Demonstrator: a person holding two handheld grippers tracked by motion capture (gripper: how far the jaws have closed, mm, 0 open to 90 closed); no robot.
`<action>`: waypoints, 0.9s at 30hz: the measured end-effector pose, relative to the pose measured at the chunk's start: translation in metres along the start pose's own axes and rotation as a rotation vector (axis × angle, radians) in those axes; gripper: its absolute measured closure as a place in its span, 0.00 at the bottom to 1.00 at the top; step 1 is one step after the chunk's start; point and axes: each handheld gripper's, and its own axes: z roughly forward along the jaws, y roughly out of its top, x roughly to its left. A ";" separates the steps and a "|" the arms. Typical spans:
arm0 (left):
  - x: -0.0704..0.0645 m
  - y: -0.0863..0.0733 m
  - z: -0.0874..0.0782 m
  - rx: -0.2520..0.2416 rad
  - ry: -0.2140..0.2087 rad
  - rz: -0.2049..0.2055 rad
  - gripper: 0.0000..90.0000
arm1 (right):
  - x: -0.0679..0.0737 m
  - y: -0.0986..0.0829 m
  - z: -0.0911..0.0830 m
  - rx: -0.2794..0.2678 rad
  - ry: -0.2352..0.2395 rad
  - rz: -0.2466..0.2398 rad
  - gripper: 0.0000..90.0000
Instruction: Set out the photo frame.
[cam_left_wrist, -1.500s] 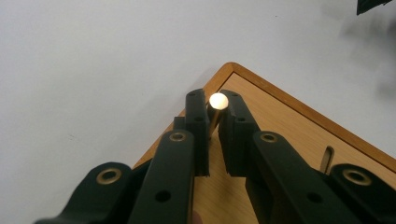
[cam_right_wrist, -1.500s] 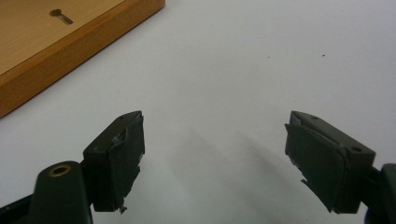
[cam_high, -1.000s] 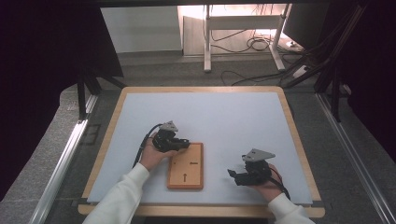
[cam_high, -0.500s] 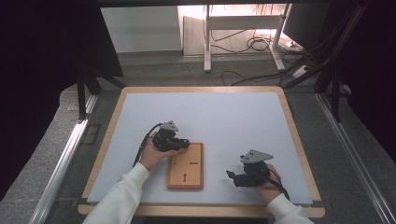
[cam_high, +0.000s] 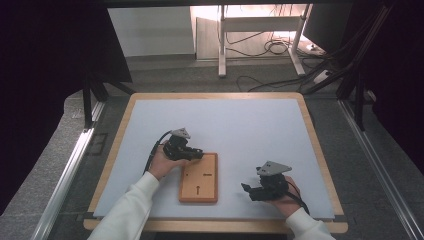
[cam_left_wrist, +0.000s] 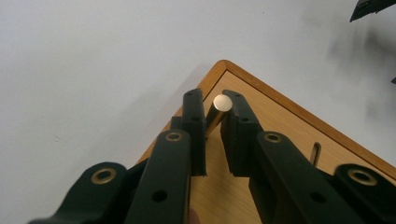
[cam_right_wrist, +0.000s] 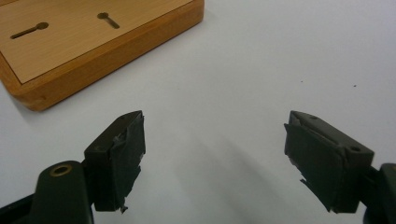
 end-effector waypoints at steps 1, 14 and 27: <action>0.000 0.000 0.000 0.003 -0.001 0.000 0.90 | 0.002 0.000 0.000 0.000 0.000 -0.015 0.23; 0.004 0.001 0.000 0.008 -0.022 -0.017 0.90 | 0.012 0.002 0.002 0.000 0.016 -0.060 0.23; 0.009 0.004 0.000 0.021 -0.052 -0.036 0.90 | 0.038 0.011 0.005 -0.006 0.060 -0.137 0.22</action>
